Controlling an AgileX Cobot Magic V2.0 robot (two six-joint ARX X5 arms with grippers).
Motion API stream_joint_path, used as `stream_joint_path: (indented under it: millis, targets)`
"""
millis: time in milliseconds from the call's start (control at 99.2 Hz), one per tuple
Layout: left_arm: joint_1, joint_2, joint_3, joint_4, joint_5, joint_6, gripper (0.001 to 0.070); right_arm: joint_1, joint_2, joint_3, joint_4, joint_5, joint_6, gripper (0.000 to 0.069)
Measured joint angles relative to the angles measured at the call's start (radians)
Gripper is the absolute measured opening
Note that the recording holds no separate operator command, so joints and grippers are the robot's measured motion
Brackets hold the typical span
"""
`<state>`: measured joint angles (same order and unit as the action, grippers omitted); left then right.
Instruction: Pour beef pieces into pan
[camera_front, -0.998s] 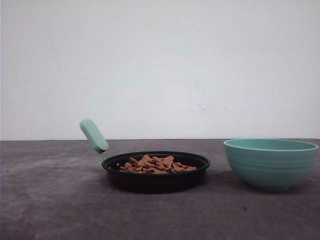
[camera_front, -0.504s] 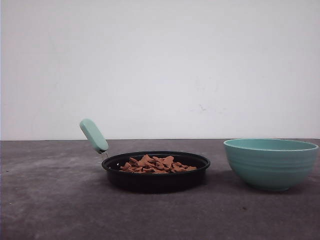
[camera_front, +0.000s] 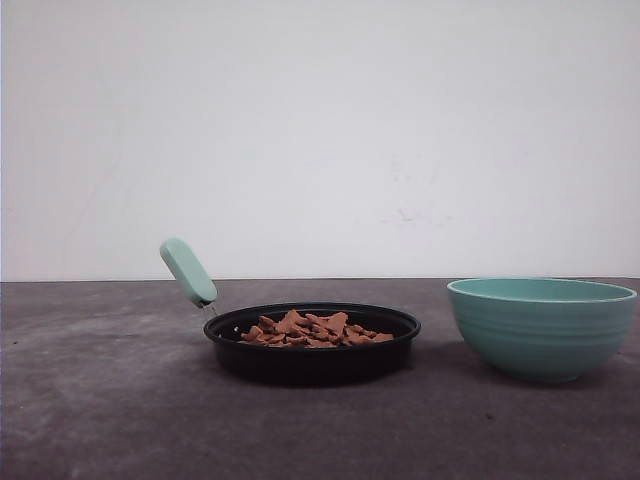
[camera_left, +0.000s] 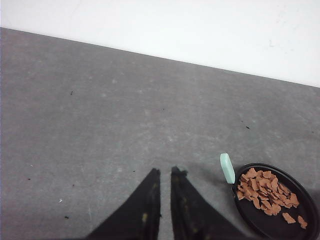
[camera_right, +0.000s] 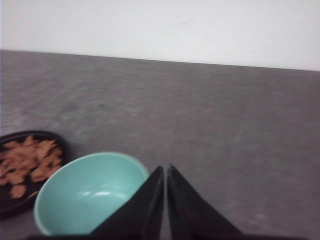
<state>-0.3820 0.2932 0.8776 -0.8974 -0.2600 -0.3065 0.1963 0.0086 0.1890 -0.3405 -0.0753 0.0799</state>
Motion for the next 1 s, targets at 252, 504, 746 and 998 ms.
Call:
stream_joint_path:
  millis: [252,504,746,998]
  targets:
    - [0.0,-0.001,0.0,-0.001,0.0,0.0,0.0013,-0.057,-0.002,-0.116,0.007,-0.105,0.033,0.0011]
    - [0.0,-0.001,0.0,0.0,0.0,0.0,0.0013,-0.096,-0.002,-0.124,0.017,-0.038,0.06,0.0011]
    - [0.0,-0.001,0.0,0.0,0.0,0.0,0.0013,-0.093,-0.002,-0.125,0.019,-0.034,0.03,0.0011]
    - [0.0,-0.001,0.0,0.0,0.0,0.0,0.0013,-0.072,-0.002,-0.126,0.024,-0.034,0.021,0.0011]
